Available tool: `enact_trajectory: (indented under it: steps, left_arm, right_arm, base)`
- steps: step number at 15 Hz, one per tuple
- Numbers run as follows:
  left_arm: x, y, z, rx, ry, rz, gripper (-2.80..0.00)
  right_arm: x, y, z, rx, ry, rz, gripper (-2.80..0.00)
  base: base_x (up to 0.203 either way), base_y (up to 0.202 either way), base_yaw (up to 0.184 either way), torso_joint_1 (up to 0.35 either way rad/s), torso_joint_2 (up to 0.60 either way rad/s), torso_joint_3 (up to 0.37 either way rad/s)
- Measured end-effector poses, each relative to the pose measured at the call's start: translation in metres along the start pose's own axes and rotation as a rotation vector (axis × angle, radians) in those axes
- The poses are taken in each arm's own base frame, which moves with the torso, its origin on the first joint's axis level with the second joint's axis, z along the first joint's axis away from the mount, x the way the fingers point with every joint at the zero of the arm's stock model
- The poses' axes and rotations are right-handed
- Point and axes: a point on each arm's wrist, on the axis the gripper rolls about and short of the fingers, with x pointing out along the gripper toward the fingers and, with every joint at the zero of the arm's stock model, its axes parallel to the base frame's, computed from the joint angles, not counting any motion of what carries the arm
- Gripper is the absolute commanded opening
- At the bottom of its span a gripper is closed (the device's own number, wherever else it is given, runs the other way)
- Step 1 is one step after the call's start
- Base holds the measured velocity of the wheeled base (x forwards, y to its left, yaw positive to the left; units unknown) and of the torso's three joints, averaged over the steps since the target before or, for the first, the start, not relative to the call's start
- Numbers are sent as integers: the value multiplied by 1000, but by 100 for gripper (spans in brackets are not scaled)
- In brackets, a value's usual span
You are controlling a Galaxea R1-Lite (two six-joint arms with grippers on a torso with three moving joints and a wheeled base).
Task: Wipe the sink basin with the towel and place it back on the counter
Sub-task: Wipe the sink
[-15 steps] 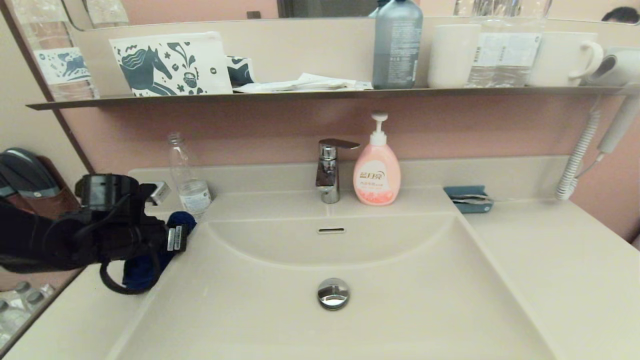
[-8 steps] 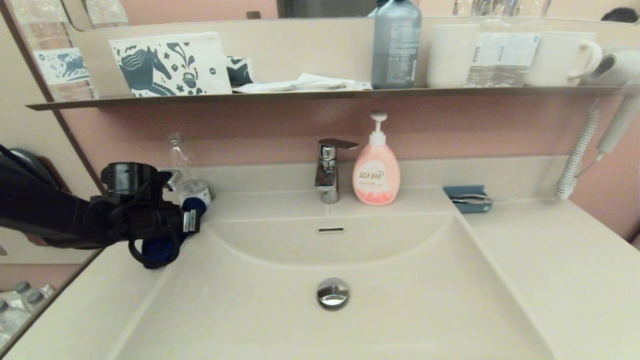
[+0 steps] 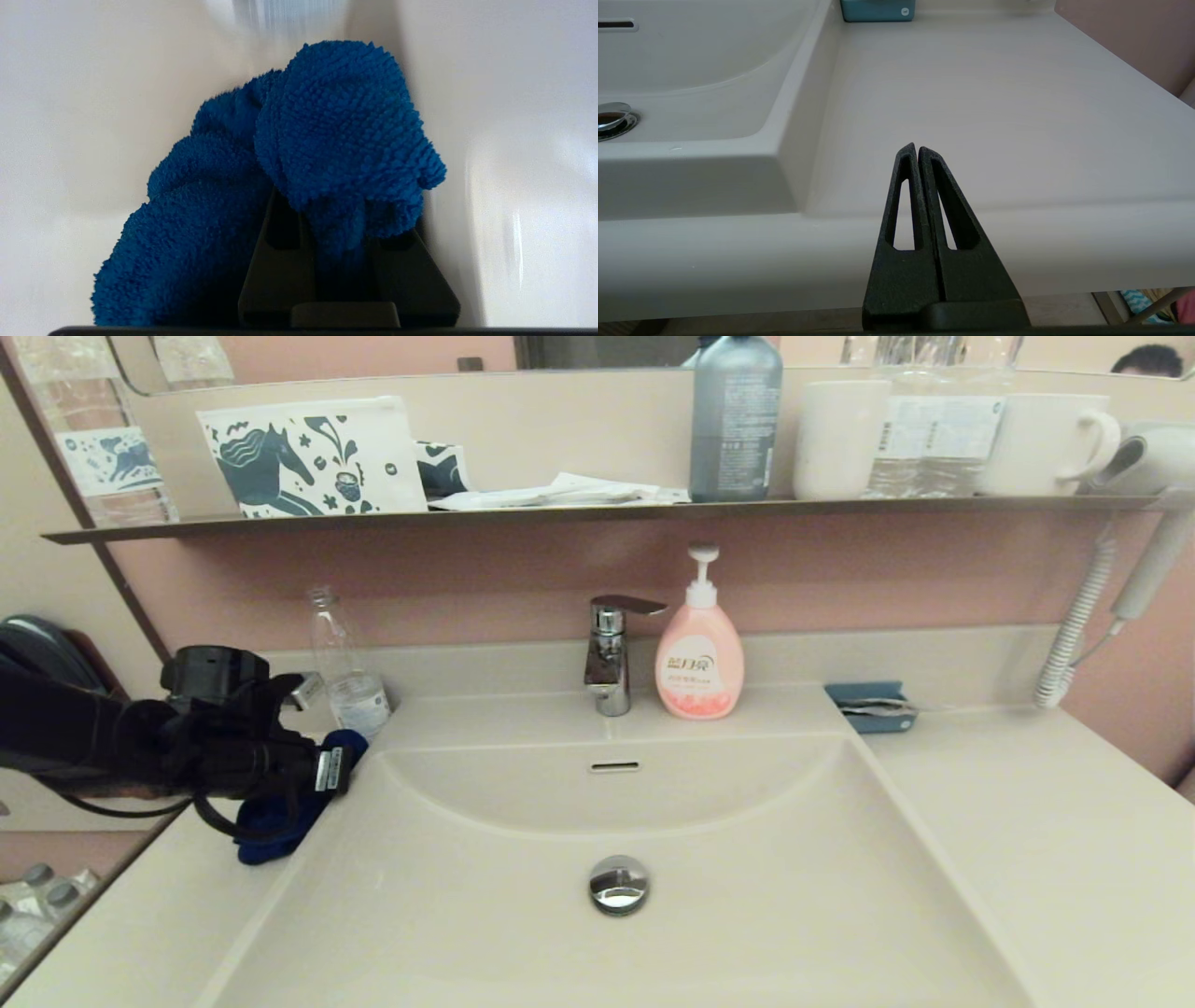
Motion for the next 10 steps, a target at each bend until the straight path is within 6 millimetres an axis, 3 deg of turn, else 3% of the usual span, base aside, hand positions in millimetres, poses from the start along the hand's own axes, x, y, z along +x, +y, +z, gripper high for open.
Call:
enact_trajectory:
  steps: [10]
  left_arm:
    - [-64,6,-54,-19,298,-21,-280]
  right_arm:
    - [0,0,0,0,1,0,-280]
  base:
    - [0,0,0,0,0,0]
